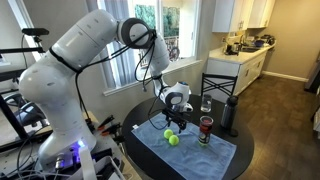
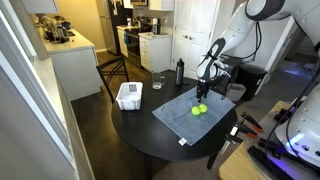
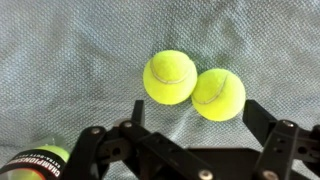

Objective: Move the tennis ball to the jar

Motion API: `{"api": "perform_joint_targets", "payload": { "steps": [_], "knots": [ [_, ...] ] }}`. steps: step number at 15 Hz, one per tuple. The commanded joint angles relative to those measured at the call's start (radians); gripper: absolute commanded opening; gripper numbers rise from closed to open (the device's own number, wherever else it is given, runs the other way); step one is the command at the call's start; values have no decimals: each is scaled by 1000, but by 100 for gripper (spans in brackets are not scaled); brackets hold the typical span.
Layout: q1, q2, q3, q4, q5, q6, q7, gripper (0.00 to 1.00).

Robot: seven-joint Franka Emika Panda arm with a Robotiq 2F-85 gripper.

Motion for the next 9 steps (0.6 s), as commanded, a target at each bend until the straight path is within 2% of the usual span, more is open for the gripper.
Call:
{"api": "perform_joint_targets", "payload": {
  "steps": [1,6,9],
  "knots": [
    [-13,66,24,59,-43,29,-33,100],
    [-2,140,19,115,-80,26,-19,100],
    [-20,161,33,126,-90,27,-43,100]
  ]
}}
